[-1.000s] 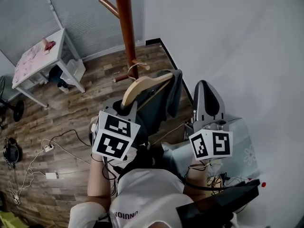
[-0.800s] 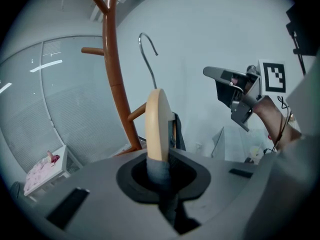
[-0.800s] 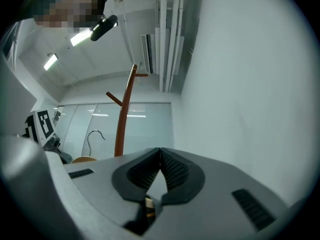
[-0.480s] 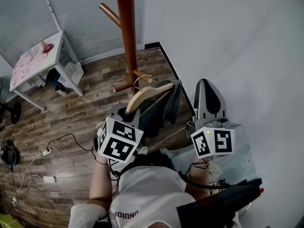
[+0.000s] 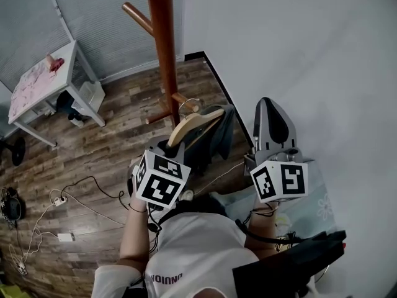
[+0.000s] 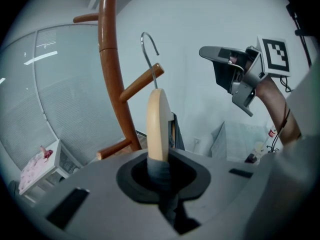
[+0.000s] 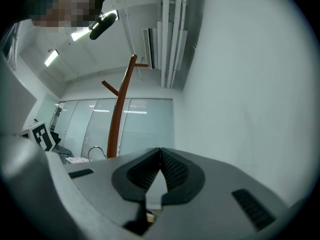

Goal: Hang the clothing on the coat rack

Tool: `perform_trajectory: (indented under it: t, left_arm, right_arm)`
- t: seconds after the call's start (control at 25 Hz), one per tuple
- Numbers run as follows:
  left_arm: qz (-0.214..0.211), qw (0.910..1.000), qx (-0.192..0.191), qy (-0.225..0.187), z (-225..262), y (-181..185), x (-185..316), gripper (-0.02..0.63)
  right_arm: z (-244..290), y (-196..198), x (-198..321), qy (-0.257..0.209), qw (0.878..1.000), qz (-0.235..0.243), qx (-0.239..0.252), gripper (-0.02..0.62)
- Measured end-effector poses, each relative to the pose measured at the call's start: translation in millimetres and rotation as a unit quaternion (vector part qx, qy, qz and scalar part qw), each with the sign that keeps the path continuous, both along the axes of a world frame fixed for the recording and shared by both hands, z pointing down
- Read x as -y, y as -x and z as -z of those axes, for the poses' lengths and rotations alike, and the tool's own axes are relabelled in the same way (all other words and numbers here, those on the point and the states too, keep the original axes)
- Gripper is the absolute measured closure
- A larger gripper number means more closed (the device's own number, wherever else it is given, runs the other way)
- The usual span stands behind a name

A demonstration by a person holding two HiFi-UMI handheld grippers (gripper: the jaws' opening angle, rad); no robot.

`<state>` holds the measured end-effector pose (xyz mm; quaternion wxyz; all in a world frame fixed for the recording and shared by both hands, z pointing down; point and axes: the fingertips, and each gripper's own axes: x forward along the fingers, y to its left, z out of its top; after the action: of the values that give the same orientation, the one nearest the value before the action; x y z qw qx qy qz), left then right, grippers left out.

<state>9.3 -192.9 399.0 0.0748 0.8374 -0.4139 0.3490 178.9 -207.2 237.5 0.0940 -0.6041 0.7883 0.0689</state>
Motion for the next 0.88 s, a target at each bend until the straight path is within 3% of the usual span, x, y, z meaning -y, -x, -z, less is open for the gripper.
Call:
perform_trajectory:
  t: [0.88]
  left_arm:
    - [0.012, 0.9996, 0.022, 0.013, -30, -5, 8, 0.572]
  right_arm:
    - [-10, -8, 8, 0.017, 1.0, -0.001, -0.004, 0.575]
